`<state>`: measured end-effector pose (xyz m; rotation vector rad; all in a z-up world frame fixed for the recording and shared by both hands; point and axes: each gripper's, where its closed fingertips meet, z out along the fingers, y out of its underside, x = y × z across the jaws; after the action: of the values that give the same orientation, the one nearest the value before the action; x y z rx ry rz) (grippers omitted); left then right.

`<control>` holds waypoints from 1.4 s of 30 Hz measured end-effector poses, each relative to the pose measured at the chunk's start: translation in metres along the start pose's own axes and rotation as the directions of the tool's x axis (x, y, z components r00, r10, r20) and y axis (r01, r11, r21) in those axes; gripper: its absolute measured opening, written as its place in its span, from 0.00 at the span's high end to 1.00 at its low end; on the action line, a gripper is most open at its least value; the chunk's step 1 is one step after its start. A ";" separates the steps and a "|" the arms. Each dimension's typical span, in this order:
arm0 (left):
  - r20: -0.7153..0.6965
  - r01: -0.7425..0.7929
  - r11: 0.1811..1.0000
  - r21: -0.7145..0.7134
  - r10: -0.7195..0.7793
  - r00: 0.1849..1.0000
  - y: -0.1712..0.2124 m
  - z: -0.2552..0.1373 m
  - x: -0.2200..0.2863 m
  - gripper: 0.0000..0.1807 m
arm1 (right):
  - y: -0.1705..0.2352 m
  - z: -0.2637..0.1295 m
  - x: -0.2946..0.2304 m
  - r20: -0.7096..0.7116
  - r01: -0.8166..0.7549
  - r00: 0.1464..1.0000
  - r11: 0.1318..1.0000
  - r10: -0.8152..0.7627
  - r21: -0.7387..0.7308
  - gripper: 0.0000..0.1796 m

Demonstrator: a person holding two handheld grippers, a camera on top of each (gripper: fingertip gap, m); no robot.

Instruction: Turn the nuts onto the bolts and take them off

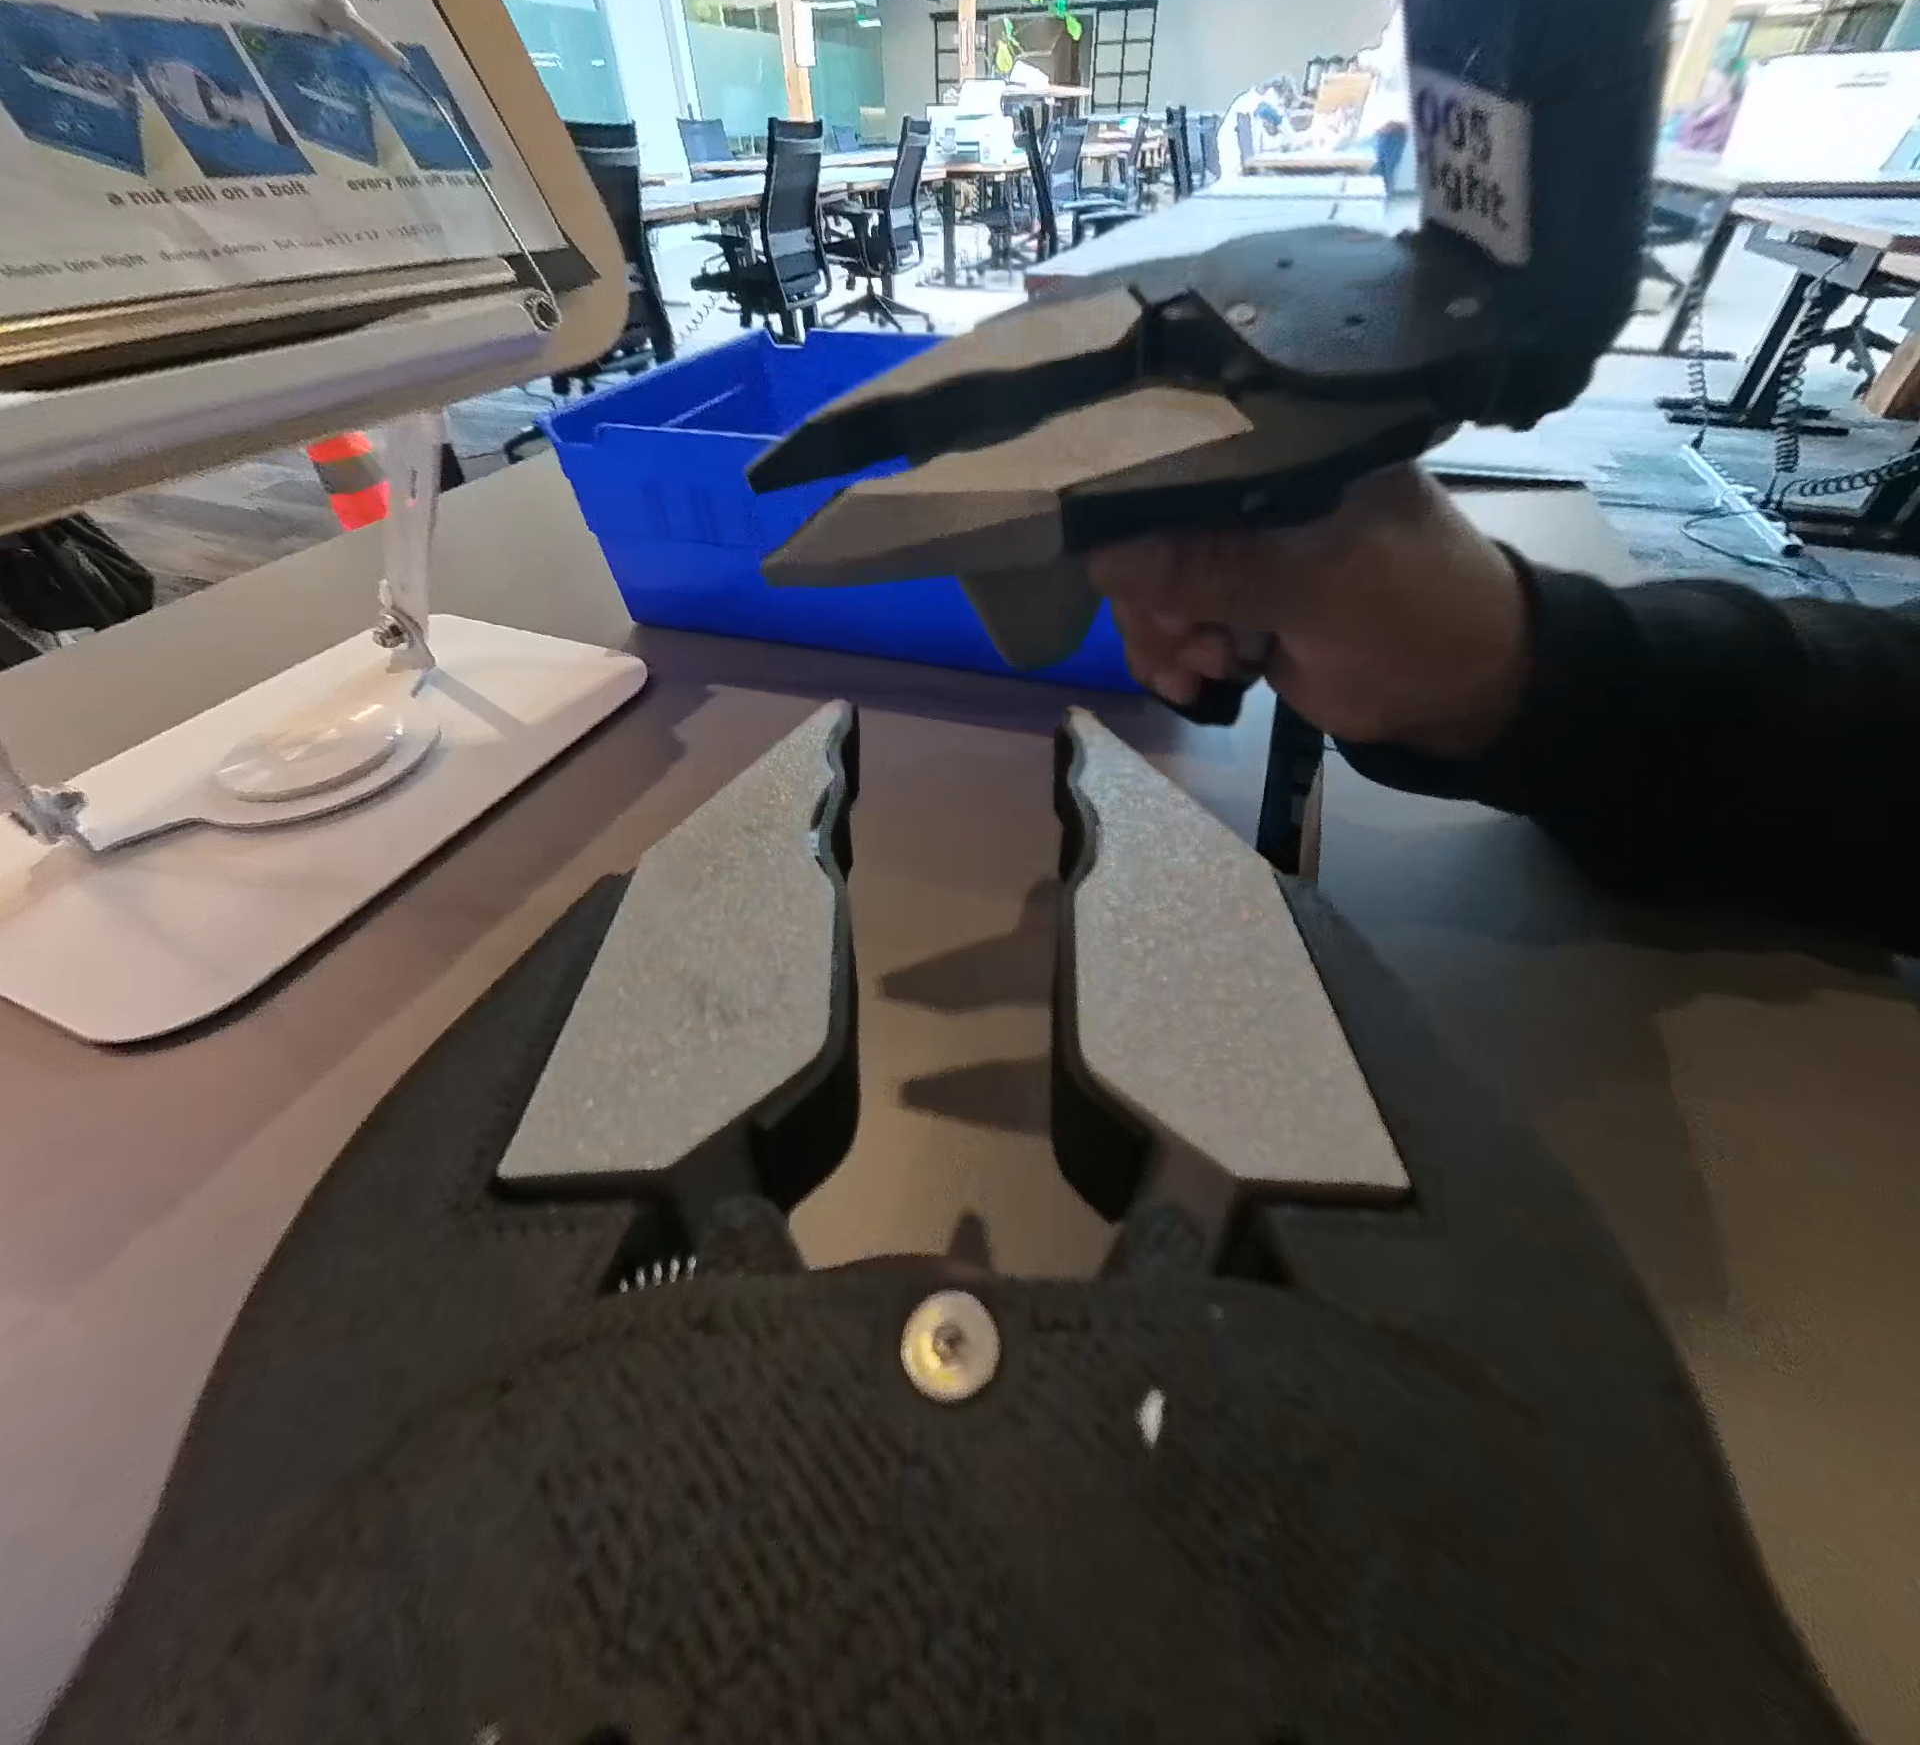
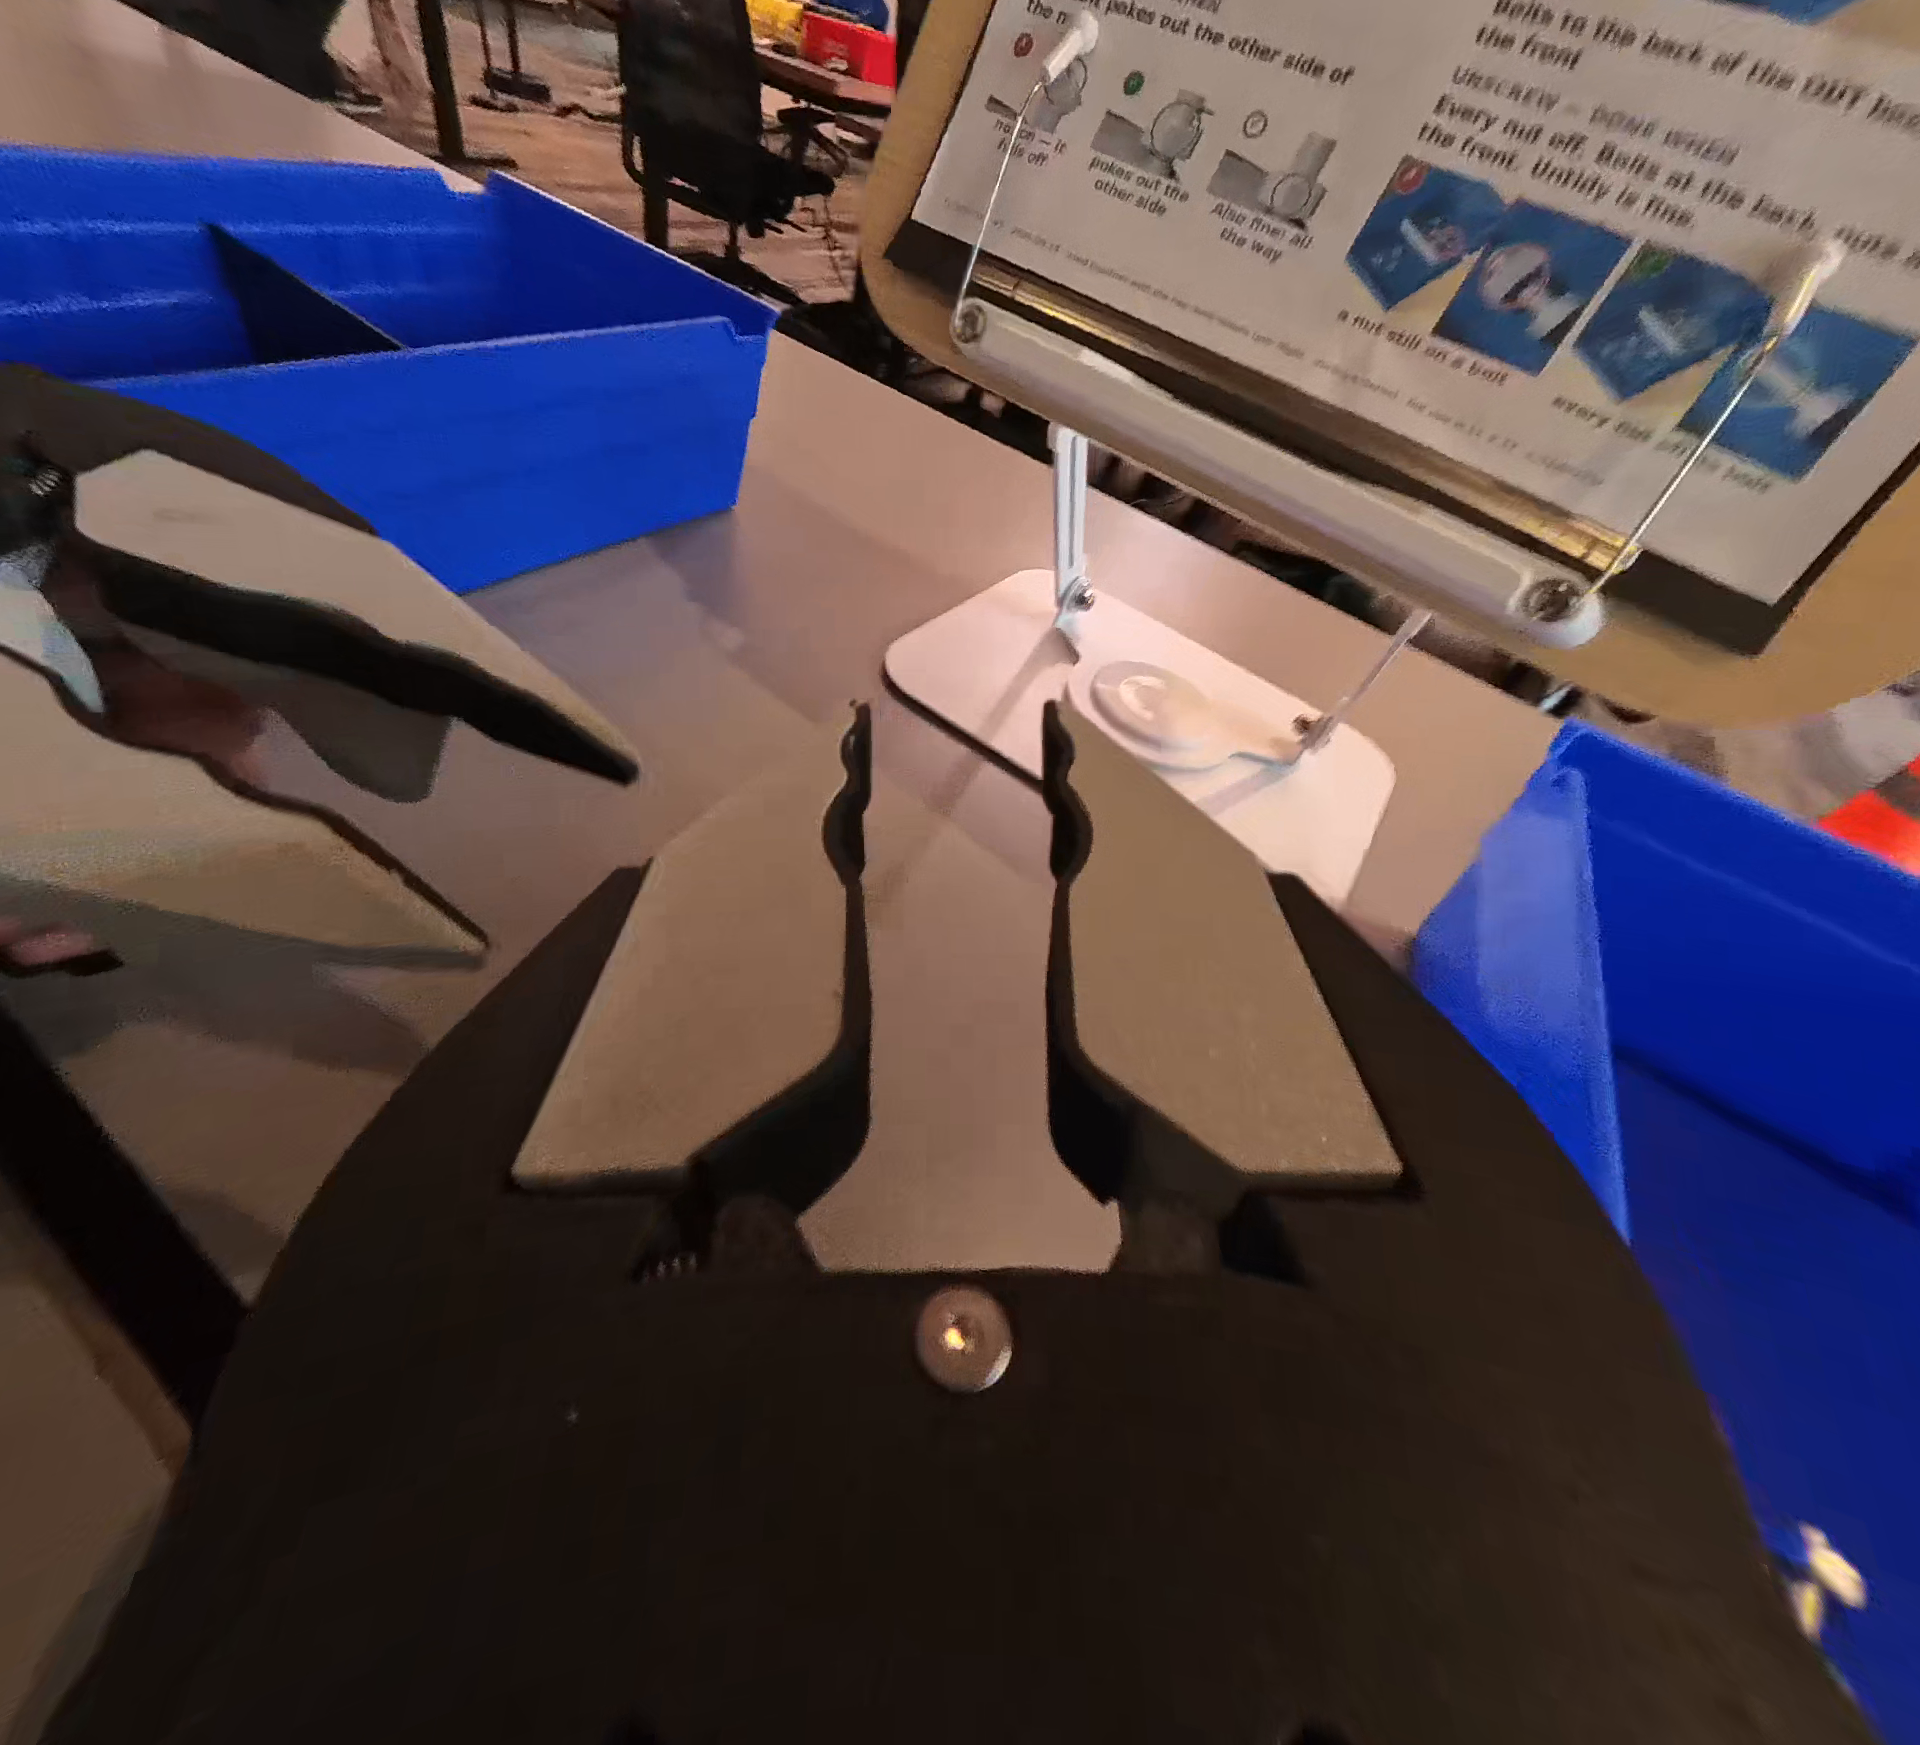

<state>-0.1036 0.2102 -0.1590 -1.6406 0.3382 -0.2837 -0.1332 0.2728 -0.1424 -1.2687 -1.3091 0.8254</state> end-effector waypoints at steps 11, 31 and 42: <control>0.075 0.033 0.999 0.017 -0.034 0.997 -0.001 -0.015 -0.018 0.81 | 0.009 -0.006 0.007 0.014 -0.064 0.998 0.998 0.064 -0.003 0.83; 0.574 0.352 0.854 -0.383 -0.078 0.815 -0.024 -0.214 -0.275 0.79 | -0.004 -0.012 -0.009 0.072 -0.051 0.996 0.998 0.048 0.041 0.83; 0.408 0.307 0.432 -0.848 0.162 0.899 0.104 -0.213 -0.329 0.75 | -0.002 -0.010 -0.024 0.108 0.008 0.994 1.000 -0.010 0.021 0.83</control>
<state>-0.4933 0.1316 -0.2366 -2.7596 0.0298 0.3039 -0.1281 0.2478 -0.1442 -1.2153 -1.3875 0.9098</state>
